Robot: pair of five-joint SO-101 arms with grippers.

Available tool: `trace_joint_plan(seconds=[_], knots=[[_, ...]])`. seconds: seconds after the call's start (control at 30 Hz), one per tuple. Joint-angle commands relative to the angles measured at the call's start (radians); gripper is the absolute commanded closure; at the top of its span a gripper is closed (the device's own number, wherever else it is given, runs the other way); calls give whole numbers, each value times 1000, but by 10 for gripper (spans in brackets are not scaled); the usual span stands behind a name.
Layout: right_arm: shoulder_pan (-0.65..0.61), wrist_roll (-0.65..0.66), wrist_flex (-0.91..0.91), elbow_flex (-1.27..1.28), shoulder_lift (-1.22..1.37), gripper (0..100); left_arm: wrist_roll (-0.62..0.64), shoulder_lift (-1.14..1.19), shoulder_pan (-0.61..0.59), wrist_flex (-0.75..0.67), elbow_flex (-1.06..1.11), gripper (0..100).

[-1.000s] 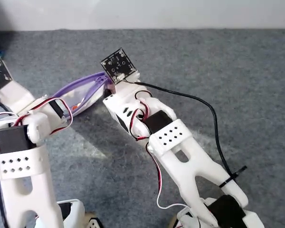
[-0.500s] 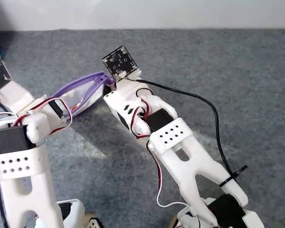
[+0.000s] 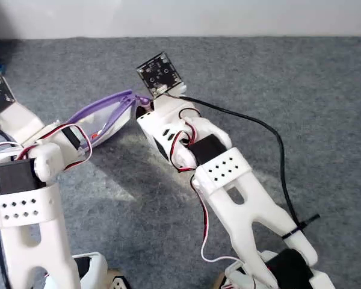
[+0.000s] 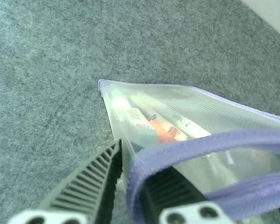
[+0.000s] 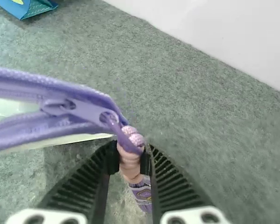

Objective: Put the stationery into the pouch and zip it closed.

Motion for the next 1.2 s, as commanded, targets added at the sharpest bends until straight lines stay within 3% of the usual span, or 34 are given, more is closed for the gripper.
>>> trace_joint_plan(seconds=[0.0, 0.13, 0.23, 0.5, 0.63, 0.8, 0.97, 1.17], knots=[[30, 12, 24, -61, -99, 991, 11, -8, 18, 8, -8, 869], [42, 12, 24, -61, -114, 991, 34, -8, 80, 84, -10, 633], [44, 12, 24, -63, -124, 991, 75, -12, 106, 147, -38, 536], [36, 12, 22, -121, -114, 991, 37, -189, 170, 239, -199, 528], [30, 12, 24, -146, -114, 991, 9, -292, 265, 247, -179, 528], [27, 28, 27, -219, -124, 991, 2, -356, 282, 245, -127, 528], [30, 192, 165, -281, -127, 991, -6, -371, 173, 239, -128, 528], [27, 258, 295, -308, -156, 991, -52, -371, 29, 222, -128, 528]])
